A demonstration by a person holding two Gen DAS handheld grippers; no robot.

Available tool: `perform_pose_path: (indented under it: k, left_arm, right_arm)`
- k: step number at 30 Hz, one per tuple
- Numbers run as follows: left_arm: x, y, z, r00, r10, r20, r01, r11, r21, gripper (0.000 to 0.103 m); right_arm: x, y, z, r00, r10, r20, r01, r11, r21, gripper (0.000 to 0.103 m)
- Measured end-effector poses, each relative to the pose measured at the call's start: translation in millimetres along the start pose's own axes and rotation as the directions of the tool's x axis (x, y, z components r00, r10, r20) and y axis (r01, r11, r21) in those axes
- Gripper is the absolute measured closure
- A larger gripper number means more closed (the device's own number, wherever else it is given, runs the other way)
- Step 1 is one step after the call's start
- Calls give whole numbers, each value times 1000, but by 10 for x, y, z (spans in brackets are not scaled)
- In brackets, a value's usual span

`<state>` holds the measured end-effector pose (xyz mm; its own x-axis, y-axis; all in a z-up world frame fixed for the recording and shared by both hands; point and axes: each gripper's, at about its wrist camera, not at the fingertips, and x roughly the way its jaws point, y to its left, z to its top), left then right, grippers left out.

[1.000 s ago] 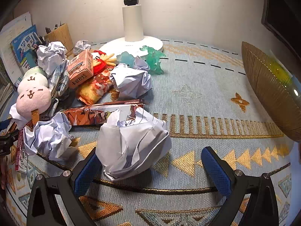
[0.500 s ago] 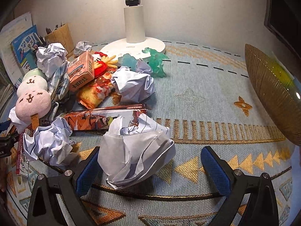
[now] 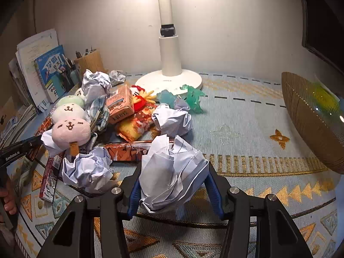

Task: Organize objects
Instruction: 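Grasp the orange cartoon box with the left tool while the right tool grasps a paper ball, then carry both items to the amber glass bowl and open both tools to drop them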

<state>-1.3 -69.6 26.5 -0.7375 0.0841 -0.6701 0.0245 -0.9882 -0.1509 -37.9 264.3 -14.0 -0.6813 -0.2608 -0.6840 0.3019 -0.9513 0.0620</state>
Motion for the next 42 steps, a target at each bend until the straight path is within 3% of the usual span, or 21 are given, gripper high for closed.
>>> perform_pose_path:
  k: [8,16,23,31,36,42]
  left_arm:
    - [-435,-316,238,995,-46,91,42,998,47,88]
    - [-580,-1106,578,970,-213,117,192,967,165,88]
    - [-446,-2135,792,926,-370,76,327,886,328,88]
    - [-195,-3158,846,858,-512,-39,476,765,434,88]
    - [-52,-3595,772,834,-542,-103,523,718,459,88]
    - [143,-3962,741,826,-542,-152,538,681,496,88]
  right_arm:
    - [-384,-22,102,993,60,104,-64,997,31,51]
    - [-841,-364,325,973,68,222,-89,992,86,51]
    - [-1131,-885,461,961,-44,273,3,989,150,51]
    - [-1271,-1580,537,946,-195,260,129,960,249,51]
    - [-1267,-1956,495,941,-247,230,165,932,323,51]
    - [-1204,-2272,444,940,-283,189,192,901,390,51]
